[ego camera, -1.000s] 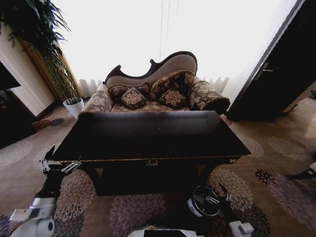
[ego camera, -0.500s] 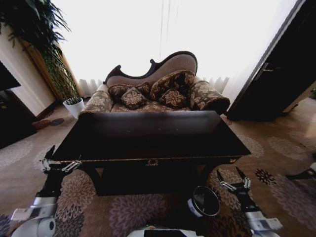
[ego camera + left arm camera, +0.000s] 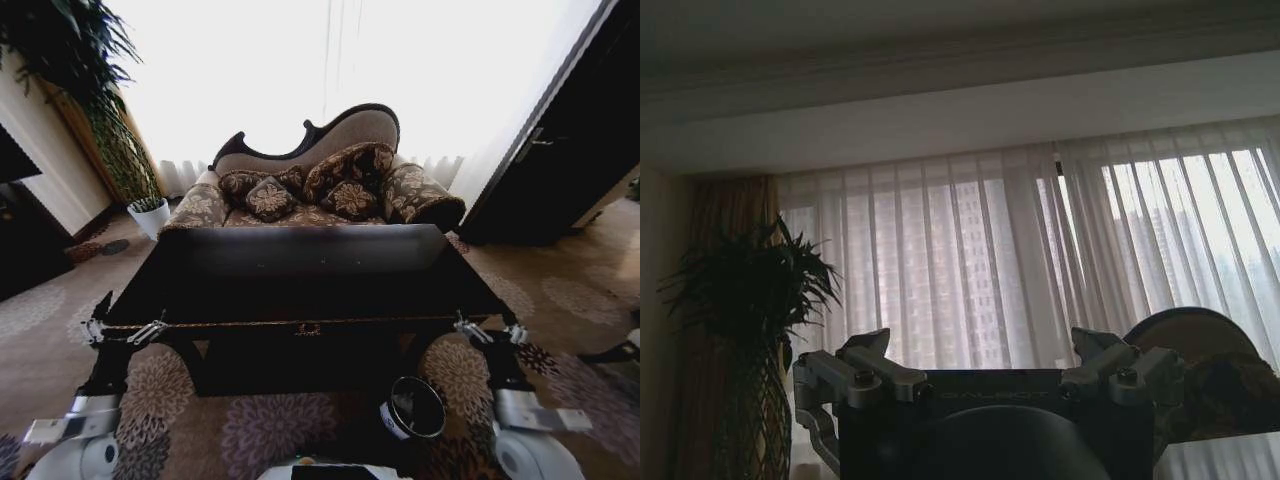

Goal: Move to the front of the table and place the trash on the table into the trash bin.

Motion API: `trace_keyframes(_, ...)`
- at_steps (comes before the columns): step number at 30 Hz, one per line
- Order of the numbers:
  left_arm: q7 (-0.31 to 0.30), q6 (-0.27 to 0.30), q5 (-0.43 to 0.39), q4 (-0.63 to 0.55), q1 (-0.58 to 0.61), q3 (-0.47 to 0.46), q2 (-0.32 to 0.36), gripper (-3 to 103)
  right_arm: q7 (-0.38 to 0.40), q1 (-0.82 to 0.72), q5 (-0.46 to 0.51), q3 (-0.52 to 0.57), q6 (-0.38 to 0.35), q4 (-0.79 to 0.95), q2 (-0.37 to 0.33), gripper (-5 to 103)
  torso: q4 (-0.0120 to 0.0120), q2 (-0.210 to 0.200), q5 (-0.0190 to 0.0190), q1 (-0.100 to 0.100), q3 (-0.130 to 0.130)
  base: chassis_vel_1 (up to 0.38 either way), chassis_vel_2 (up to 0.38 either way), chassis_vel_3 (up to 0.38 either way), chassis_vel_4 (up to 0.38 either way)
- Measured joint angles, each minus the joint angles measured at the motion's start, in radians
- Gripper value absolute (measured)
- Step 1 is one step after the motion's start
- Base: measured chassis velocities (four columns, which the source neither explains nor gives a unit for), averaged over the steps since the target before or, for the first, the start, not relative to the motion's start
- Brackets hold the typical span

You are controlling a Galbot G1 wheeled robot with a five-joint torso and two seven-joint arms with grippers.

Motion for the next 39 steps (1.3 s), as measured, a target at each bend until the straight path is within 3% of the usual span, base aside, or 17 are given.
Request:
trace_keyframes(2,-0.077,0.041,-0.028,-0.044,0.009,-0.011,0.000,100,0.033,0.083,0.021,-0.052,-0.062,0.002,-0.043,100,0.0001,0.000,0.0003,0.000,0.000,0.000,0.000,0.000,0.000)
trace_keyframes(3,-0.077,0.041,-0.028,-0.044,0.009,-0.011,0.000,100,0.033,0.083,0.021,-0.052,-0.062,0.002,-0.043,100,0.0001,0.000,0.0003,0.000,0.000,0.000,0.000,0.000,0.000)
trace_keyframes(6,-0.178,0.086,-0.054,-0.080,0.018,-0.025,0.000,100,0.023,0.163,0.004,-0.167,-0.074,-0.037,-0.062,100,0.0001,0.000,0.0006,0.000,0.000,0.000,0.000,0.000,0.000)
trace_keyframes(11,-0.221,0.111,-0.059,-0.100,0.025,-0.040,-0.001,100,0.008,0.244,-0.009,-0.262,-0.087,-0.061,-0.066,100,0.0001,0.000,0.0004,0.000,0.000,0.000,0.000,0.000,0.000)
trace_keyframes(16,-0.244,0.128,-0.058,-0.132,0.041,-0.049,-0.013,100,-0.011,0.338,-0.137,-0.314,-0.069,-0.124,-0.075,100,0.0002,0.000,0.0004,0.000,0.000,0.000,0.000,0.000,0.000)
trace_keyframes(23,-0.237,0.122,-0.054,-0.150,0.059,-0.053,-0.029,100,-0.056,0.378,-0.211,-0.339,0.022,-0.177,-0.072,100,0.0002,0.000,0.0003,0.000,0.000,0.000,0.000,0.000,0.000)
trace_keyframes(31,-0.208,0.110,-0.038,-0.138,0.063,-0.036,-0.040,100,-0.037,0.364,-0.228,-0.353,0.030,-0.189,-0.041,100,0.0000,0.000,0.0004,0.000,0.000,0.000,0.000,0.000,0.000)
trace_keyframes(32,-0.197,0.110,-0.056,-0.137,0.062,-0.031,-0.037,100,-0.037,0.362,-0.220,-0.353,0.031,-0.190,-0.039,100,0.0001,0.000,0.0003,0.000,0.000,0.000,0.000,0.000,0.000)
trace_keyframes(34,-0.117,0.106,-0.113,-0.126,0.055,-0.024,-0.017,100,-0.049,0.348,-0.169,-0.340,0.035,-0.187,-0.040,100,0.0001,0.000,0.0003,0.000,0.000,0.000,0.000,0.000,0.000)
trace_keyframes(39,-0.024,0.095,-0.182,-0.079,0.033,-0.011,0.040,100,-0.070,0.315,-0.115,-0.314,0.043,-0.167,-0.043,100,0.0000,0.000,0.0003,0.000,0.000,0.000,0.000,0.000,0.000)
